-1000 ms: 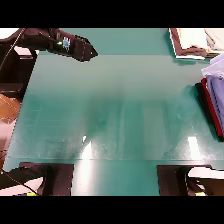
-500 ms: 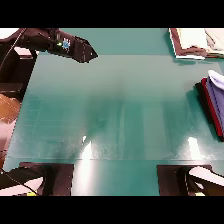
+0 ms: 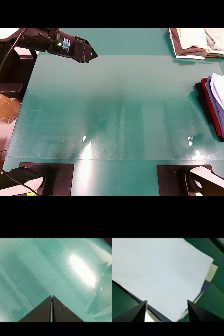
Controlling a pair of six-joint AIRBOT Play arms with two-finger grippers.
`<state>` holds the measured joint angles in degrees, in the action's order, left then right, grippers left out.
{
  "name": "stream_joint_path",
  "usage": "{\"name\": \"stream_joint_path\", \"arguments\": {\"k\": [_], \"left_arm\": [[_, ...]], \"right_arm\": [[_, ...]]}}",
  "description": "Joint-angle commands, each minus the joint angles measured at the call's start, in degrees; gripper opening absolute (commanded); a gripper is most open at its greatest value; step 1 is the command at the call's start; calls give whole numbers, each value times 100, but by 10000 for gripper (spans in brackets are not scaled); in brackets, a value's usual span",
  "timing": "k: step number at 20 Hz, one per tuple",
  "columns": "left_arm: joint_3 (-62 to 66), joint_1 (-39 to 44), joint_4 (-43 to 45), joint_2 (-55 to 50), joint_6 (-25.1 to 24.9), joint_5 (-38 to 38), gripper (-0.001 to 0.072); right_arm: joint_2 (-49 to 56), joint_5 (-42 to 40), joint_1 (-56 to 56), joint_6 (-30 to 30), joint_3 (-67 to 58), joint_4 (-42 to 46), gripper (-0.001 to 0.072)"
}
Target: Fold the shirts.
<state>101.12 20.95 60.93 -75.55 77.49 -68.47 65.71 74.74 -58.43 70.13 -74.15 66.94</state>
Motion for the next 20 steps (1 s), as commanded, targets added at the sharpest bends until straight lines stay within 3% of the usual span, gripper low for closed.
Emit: {"name": "stream_joint_path", "arguments": {"k": [1,5,10,11,15,20], "left_arm": [[0,0,-2,-2,4,11,27],[2,0,4,-2,2,125,27],[2,0,-2,-2,7,232,27],[2,0,-2,-2,7,251,26],[2,0,-4,-2,7,310,27],[2,0,-4,-2,7,310,26]], "right_arm": [[-63,-35,321,35,-197,-1117,587],[-63,26,2138,35,-459,-2616,586],[33,-197,4981,31,-455,-2623,574],[74,-291,5425,31,-457,-2623,541],[101,-704,6717,31,-457,-2621,11],[101,-824,7145,28,-455,-2625,14]]}}
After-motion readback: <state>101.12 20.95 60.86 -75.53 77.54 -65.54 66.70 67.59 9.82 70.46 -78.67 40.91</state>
